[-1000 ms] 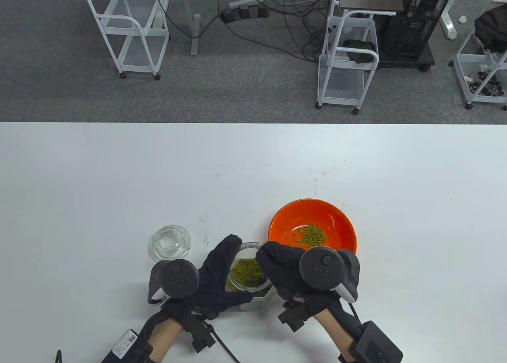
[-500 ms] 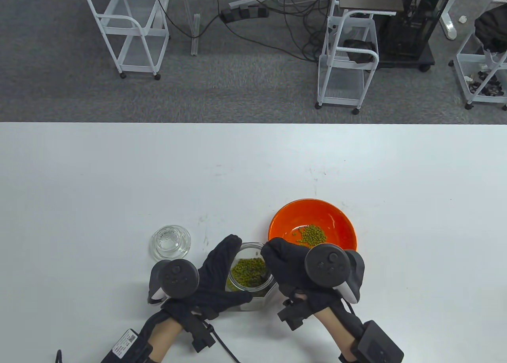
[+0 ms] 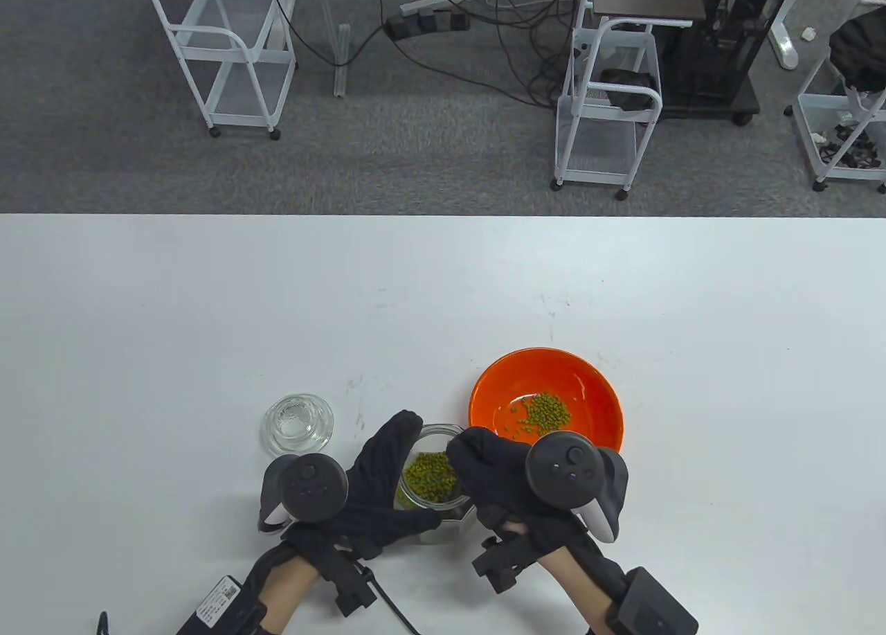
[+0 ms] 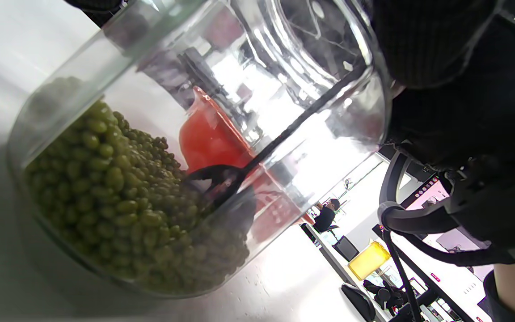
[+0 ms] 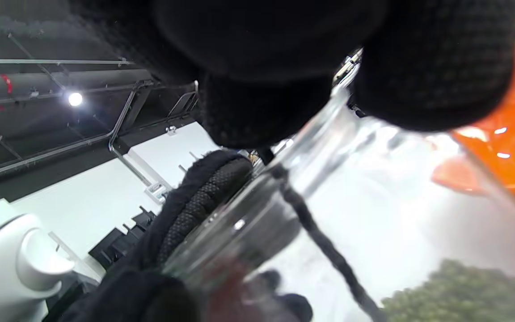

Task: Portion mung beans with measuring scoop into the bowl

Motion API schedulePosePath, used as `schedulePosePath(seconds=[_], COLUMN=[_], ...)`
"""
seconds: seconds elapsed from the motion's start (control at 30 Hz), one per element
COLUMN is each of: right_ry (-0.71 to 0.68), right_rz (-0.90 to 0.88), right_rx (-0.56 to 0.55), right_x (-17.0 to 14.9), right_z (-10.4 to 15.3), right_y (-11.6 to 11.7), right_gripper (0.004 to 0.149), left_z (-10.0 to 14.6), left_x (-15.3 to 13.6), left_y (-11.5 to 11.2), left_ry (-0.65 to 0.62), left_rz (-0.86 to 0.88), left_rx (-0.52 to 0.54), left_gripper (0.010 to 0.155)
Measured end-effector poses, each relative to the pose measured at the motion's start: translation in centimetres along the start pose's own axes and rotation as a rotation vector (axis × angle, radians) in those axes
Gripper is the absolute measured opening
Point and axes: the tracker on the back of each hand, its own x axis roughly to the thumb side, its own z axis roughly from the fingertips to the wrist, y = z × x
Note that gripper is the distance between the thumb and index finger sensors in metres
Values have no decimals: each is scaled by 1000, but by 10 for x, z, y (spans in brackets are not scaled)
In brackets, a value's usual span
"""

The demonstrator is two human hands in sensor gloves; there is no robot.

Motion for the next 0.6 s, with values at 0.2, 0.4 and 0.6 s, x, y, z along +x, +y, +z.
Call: schedulePosePath(seconds=[0.2,0.4,0.6], right_ry=[66,102,149], right_rz=[-86,-182,-264], right_rx=[30,38,36], right_x=[-9,-18,-25], right_z=[-1,-3,-4], right_y=[1,4,3], right_gripper=[41,41,41], left_z=[0,0,0], left_x=[0,0,0], left_y=[0,0,0], left_ry=[0,0,0], left_rz=[0,0,0], left_rx=[0,0,0], left_gripper=[114,114,114])
